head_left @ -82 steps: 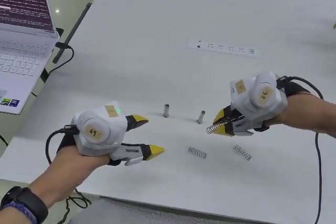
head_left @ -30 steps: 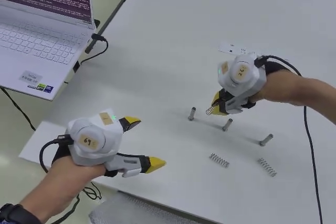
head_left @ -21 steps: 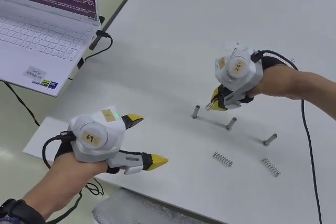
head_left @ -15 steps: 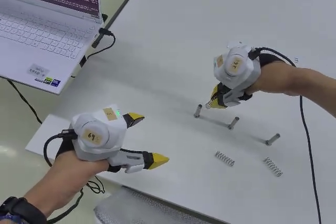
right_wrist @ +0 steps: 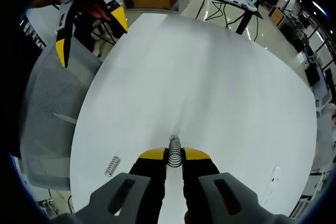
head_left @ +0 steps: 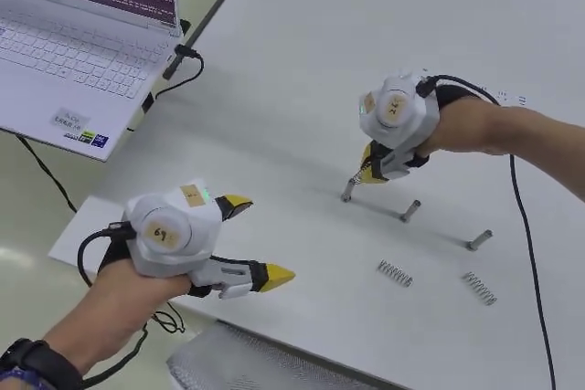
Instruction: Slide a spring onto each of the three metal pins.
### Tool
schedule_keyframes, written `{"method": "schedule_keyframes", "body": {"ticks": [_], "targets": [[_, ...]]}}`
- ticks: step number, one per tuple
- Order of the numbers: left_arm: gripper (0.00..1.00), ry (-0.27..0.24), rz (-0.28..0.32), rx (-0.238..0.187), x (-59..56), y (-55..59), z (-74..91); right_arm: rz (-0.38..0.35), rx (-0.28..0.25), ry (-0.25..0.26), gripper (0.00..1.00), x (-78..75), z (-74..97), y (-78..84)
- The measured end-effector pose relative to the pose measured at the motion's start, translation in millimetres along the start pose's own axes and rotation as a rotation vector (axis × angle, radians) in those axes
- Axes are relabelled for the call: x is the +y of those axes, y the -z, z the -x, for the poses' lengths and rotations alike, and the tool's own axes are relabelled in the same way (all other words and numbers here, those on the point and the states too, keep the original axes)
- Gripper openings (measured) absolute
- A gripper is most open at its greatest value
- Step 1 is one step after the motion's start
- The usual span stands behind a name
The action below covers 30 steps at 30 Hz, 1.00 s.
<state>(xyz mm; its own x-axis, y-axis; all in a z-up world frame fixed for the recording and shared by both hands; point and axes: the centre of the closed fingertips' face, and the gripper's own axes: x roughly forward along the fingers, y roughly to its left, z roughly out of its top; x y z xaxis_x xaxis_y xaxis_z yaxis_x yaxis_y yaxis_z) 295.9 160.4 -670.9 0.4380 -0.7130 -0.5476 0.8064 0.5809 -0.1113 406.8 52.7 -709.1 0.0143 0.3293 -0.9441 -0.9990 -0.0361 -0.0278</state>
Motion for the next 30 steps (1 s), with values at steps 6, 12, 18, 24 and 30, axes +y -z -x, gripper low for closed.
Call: {"method": "schedule_keyframes", "body": {"ticks": [6, 12, 18, 24, 30], "targets": [[0.66, -0.001, 0.001, 0.002, 0.6, -0.9, 0.0, 0.023, 0.016, -0.007, 0.09, -0.4, -2.9, -0.9], [0.66, -0.004, 0.004, 0.004, 1.9, -0.1, 0.8, 0.033, 0.024, -0.016, 0.09, -0.6, -5.2, -1.8], [0.66, -0.003, 0.009, 0.006, 2.1, 1.1, 1.4, 0.050, 0.041, -0.023, 0.09, -0.1, -8.2, -0.7], [0.66, -0.004, 0.014, 0.006, 2.6, 1.3, 0.9, 0.062, 0.052, -0.032, 0.09, 0.7, -11.8, -0.5], [0.66, -0.004, 0.015, 0.005, 2.6, 0.9, 0.6, 0.070, 0.064, -0.040, 0.09, 0.4, -15.8, 0.4]]}}
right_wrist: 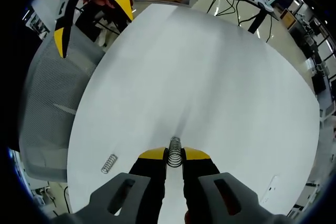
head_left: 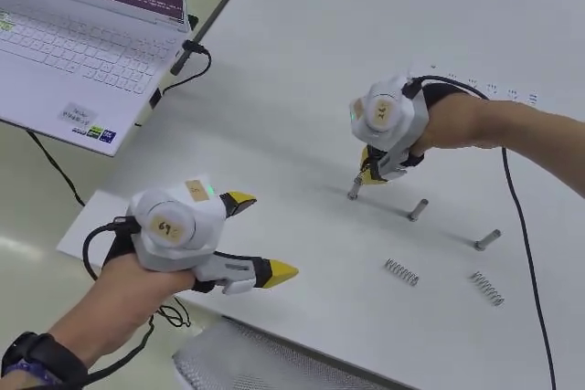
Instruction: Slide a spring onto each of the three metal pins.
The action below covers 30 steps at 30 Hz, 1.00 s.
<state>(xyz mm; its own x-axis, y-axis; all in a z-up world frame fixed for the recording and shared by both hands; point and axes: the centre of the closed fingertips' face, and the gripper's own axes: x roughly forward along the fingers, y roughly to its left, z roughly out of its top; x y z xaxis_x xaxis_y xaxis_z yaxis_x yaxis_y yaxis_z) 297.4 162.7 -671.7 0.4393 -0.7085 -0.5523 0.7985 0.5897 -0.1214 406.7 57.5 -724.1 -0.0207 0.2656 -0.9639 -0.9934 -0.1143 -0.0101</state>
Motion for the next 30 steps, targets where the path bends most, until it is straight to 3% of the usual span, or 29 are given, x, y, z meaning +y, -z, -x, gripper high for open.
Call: {"method": "schedule_keyframes", "body": {"ticks": [30], "targets": [[0.65, -0.002, 0.011, 0.006, 2.2, 3.3, 1.0, 0.034, 0.043, -0.055, 0.09, 5.2, -26.7, 2.2]]}}
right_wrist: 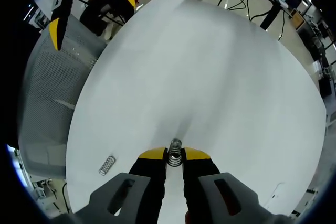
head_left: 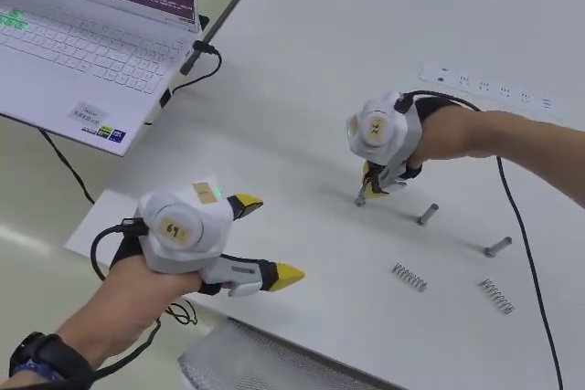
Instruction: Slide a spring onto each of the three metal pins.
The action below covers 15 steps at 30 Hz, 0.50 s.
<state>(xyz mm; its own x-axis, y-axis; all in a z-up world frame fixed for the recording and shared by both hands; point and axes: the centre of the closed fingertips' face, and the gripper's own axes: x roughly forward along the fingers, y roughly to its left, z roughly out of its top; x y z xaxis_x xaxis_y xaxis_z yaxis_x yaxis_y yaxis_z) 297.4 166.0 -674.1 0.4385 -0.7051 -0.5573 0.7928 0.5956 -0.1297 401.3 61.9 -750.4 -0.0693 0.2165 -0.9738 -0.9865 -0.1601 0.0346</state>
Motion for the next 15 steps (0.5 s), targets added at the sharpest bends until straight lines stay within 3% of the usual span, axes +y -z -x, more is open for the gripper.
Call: {"method": "schedule_keyframes", "body": {"ticks": [15], "targets": [[0.65, -0.007, 0.014, 0.003, 2.1, 4.0, 2.5, 0.012, 0.029, -0.017, 0.09, -3.8, -14.8, 3.2]]}}
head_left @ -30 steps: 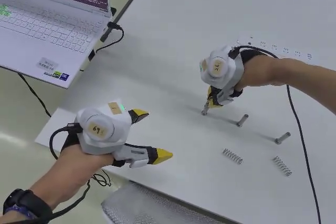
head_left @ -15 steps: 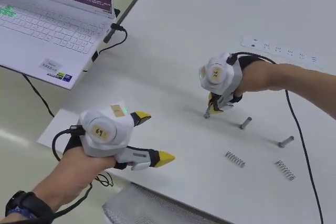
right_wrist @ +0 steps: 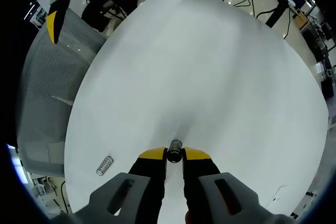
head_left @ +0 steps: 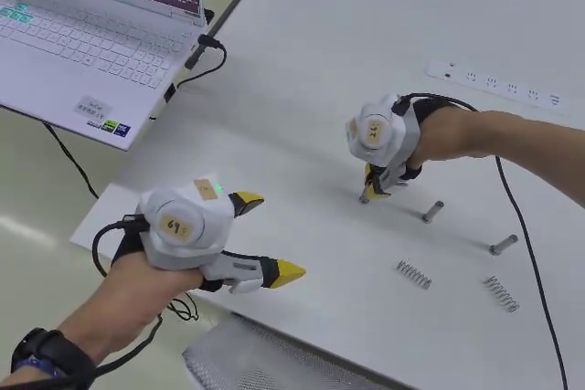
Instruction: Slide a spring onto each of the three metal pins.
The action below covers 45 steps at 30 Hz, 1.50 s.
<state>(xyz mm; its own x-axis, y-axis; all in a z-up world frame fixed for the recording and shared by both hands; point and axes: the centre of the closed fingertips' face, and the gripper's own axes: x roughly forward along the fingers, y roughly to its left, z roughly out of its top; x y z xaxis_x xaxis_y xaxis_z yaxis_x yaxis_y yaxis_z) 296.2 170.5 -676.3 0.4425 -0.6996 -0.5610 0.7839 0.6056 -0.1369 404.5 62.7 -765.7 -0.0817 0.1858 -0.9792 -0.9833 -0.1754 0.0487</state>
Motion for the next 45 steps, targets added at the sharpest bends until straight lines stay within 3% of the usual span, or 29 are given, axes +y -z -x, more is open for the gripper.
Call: {"method": "schedule_keyframes", "body": {"ticks": [14, 23, 36, 45], "targets": [[0.65, -0.002, -0.001, 0.001, 1.5, -0.9, 0.1, 0.000, 0.008, -0.012, 0.11, 2.1, -3.6, 1.7], [0.65, -0.001, -0.002, 0.002, 0.4, -0.7, 0.1, 0.001, 0.020, -0.017, 0.20, 6.8, -2.5, 5.8], [0.65, 0.005, -0.013, 0.002, -0.6, -3.7, -0.9, -0.024, 0.006, 0.010, 0.27, 6.0, 8.9, 11.4], [0.65, 0.009, -0.020, 0.001, -2.4, -6.7, -1.8, -0.081, -0.028, 0.052, 0.28, 12.4, 29.6, 19.1]]}}
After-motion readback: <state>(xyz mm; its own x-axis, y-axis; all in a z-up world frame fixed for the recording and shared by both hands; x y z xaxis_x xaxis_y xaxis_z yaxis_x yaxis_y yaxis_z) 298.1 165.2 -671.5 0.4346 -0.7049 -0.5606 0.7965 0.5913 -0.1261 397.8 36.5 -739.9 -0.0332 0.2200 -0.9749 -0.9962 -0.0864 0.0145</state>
